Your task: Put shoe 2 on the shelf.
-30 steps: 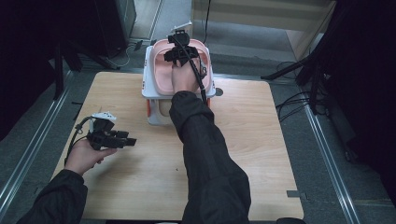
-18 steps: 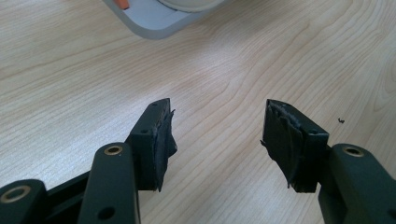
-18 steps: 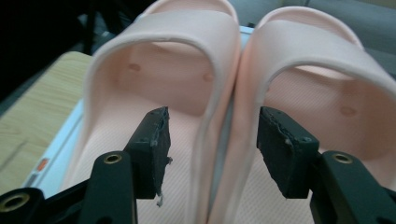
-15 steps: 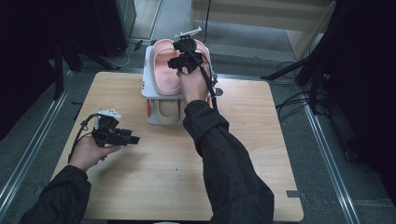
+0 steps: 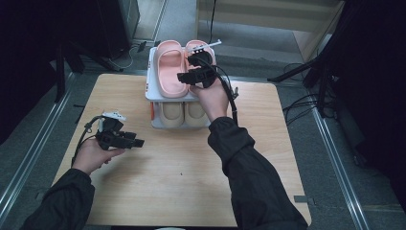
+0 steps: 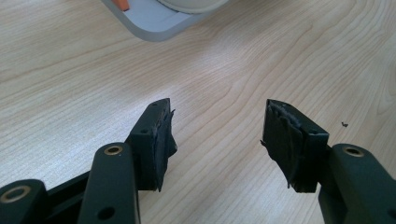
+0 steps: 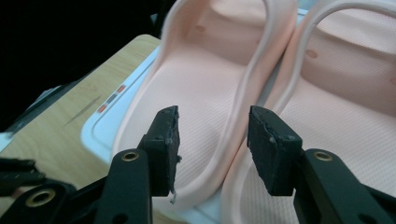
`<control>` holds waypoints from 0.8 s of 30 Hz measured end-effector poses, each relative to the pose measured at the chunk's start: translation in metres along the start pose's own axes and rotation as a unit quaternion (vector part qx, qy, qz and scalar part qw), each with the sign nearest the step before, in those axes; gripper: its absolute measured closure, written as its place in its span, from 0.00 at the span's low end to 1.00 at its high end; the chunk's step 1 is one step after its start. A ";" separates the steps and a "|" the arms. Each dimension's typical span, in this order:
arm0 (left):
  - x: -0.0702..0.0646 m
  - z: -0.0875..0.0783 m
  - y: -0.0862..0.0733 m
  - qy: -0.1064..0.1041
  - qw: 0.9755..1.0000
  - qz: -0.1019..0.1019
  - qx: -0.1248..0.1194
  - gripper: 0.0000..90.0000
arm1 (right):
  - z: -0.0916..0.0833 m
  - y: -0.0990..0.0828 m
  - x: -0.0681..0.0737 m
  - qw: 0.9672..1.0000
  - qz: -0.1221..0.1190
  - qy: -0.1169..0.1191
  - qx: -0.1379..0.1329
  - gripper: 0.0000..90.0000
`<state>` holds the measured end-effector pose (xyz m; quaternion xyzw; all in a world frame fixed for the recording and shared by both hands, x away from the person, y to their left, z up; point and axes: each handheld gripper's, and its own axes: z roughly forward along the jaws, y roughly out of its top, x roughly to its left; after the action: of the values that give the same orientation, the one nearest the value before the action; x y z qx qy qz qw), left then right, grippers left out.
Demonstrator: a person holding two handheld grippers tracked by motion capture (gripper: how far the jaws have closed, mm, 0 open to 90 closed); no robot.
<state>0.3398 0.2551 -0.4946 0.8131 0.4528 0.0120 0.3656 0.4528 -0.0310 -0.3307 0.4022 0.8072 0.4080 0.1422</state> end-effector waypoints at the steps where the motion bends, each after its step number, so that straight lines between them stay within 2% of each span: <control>1: 0.000 0.000 0.000 0.000 1.000 0.000 0.001 0.47 | -0.003 -0.003 0.001 1.000 -0.005 0.005 -0.003 0.61; 5: -0.001 0.001 0.000 0.002 1.000 0.002 0.005 0.47 | -0.014 -0.015 0.005 0.999 -0.014 0.032 -0.013 0.61; 10: -0.003 0.002 -0.001 0.003 1.000 0.006 0.009 0.47 | -0.026 -0.030 0.010 0.998 -0.028 0.052 -0.017 0.61; 13: -0.003 0.003 0.000 0.003 1.000 0.008 0.012 0.47 | -0.033 -0.041 0.014 0.997 -0.046 0.058 -0.019 0.60; 16: -0.004 0.004 0.000 0.003 1.000 0.007 0.013 0.47 | -0.039 -0.051 0.015 0.995 -0.053 0.082 -0.026 0.60; 24: -0.008 0.009 0.000 0.003 1.000 0.014 0.019 0.47 | -0.044 -0.090 0.017 0.990 -0.080 0.114 -0.036 0.60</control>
<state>0.3383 0.2441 -0.4982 0.8260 0.4430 0.0106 0.3484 0.3694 -0.0729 -0.3708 0.2823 0.8322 0.4674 0.0960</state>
